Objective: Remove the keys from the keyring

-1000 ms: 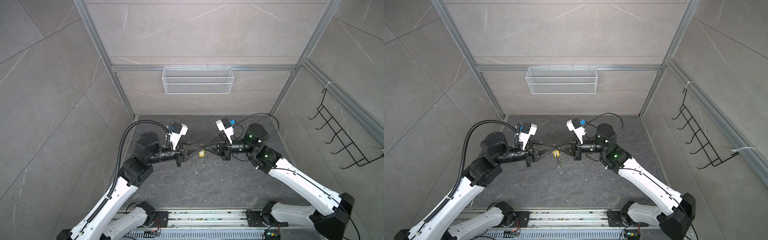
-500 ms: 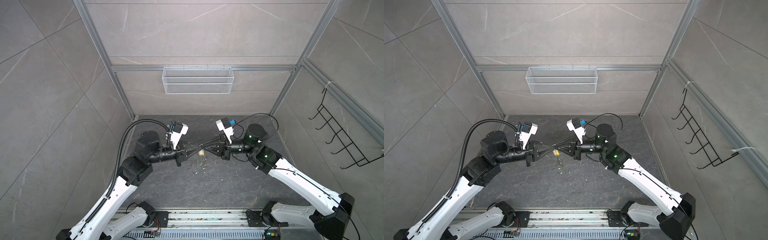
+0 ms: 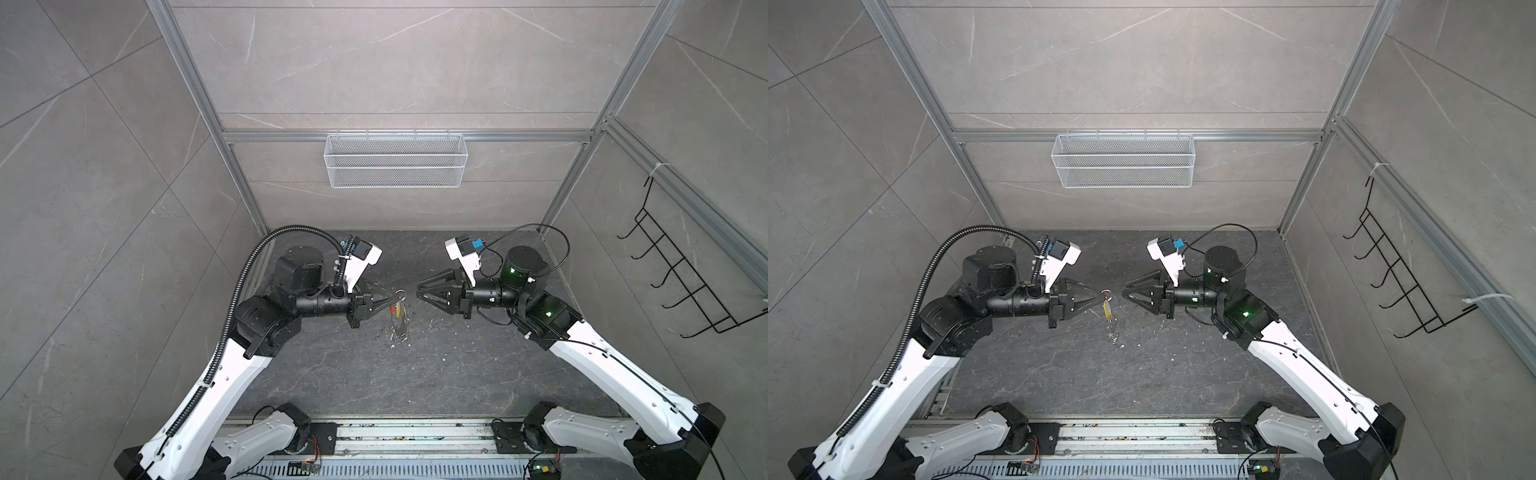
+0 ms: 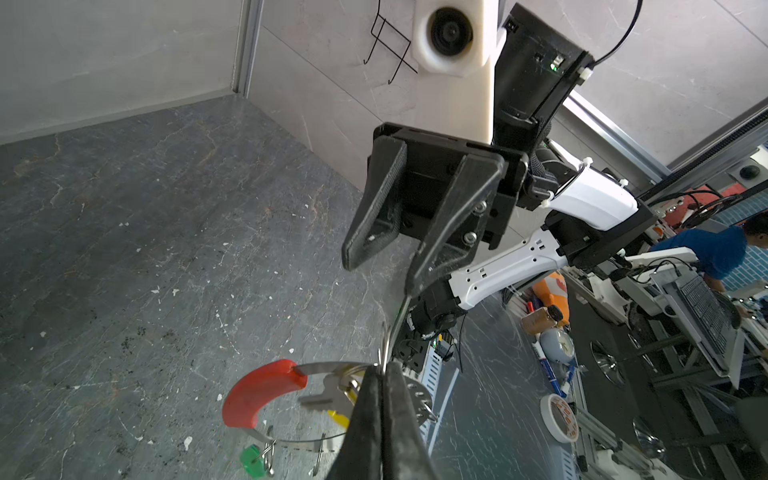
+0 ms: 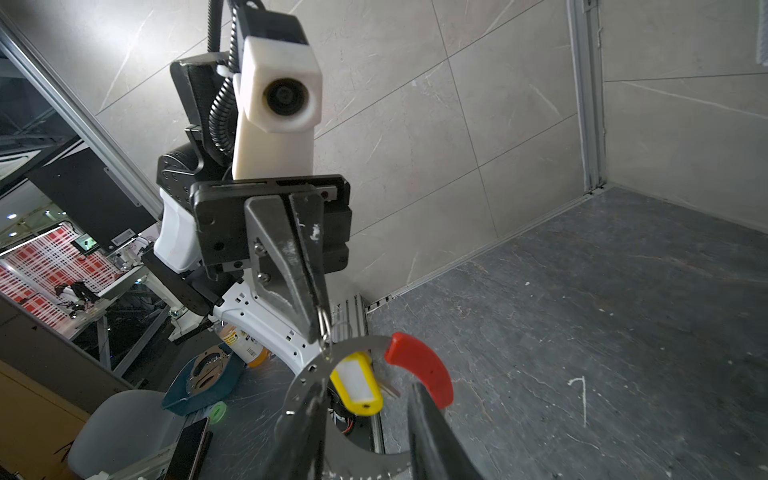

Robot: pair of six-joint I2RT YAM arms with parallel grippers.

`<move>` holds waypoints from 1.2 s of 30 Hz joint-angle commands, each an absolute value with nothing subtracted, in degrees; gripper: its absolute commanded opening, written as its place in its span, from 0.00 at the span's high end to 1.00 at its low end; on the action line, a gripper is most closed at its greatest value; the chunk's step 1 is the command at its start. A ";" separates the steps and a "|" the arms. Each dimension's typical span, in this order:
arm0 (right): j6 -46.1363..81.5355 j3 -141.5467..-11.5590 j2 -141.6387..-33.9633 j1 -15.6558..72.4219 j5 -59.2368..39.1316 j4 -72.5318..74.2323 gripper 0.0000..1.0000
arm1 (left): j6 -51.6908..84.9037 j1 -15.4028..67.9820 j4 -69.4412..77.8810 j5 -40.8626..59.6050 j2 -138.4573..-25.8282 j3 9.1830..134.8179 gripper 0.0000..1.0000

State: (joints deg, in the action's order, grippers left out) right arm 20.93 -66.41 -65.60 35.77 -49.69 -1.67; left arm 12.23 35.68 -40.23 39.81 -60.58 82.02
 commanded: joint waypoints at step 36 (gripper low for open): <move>13.55 -78.52 -75.59 40.90 -61.20 -12.76 1.00 | 2.66 36.62 -58.61 43.22 -69.18 97.56 1.00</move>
State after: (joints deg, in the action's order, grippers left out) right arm 14.85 -76.97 -75.20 39.72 -61.04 -12.47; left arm 3.40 36.38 -59.83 42.15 -69.67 95.07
